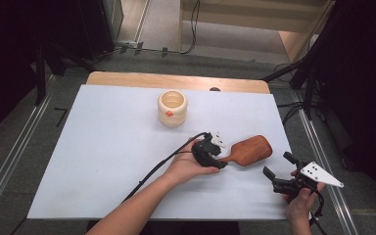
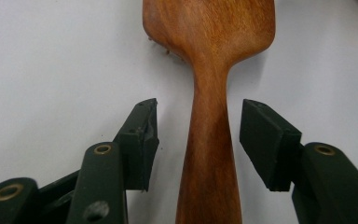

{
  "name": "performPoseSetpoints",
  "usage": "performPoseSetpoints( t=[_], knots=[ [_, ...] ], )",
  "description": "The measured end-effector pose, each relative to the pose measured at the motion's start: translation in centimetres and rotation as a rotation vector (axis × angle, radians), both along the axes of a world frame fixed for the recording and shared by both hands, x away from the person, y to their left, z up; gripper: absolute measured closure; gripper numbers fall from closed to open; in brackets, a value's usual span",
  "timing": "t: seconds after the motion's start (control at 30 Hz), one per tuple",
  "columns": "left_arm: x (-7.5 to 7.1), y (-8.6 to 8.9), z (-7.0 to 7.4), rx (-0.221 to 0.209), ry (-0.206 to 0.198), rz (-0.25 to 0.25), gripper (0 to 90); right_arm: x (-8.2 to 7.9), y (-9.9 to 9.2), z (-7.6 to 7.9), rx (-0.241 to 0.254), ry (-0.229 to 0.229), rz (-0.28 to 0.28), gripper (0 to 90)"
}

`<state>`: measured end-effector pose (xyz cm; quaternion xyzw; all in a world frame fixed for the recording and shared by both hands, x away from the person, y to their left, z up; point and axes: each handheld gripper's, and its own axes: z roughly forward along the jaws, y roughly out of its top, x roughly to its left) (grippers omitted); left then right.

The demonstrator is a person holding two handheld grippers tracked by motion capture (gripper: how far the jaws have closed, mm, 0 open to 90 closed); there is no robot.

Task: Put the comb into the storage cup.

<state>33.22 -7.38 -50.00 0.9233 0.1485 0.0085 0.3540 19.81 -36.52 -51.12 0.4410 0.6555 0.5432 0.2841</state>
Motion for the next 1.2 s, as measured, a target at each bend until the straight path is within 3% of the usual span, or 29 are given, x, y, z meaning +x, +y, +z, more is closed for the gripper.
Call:
performPoseSetpoints(
  t=[0.37, 0.73, 0.9, 1.07, 1.2],
  knots=[
    [-0.1, -1.3, -0.7, 0.016, -0.02, -0.008, 57.6, 0.0, 0.0, 0.0, 0.0, 0.001, 0.0, 0.0],
    [-0.2, -2.3, -1.0, -0.002, -0.043, 0.005, 62.4, 0.0, 0.0, 0.0, 0.002, 0.003, -0.001, 0.0],
    [-0.5, -2.5, -1.1, 0.003, -0.07, -0.01, 71.1, 0.0, 0.0, 0.0, 0.002, 0.003, 0.0, 0.0],
    [-0.3, -2.2, -1.1, -0.015, -0.047, -0.018, 71.7, 0.0, -0.1, 0.0, 0.005, 0.004, 0.0, 0.0],
    [-0.4, -1.9, -1.1, -0.029, -0.053, -0.012, 71.8, 0.0, -0.2, 0.0, 0.005, 0.0, -0.003, 0.0]
  ],
)
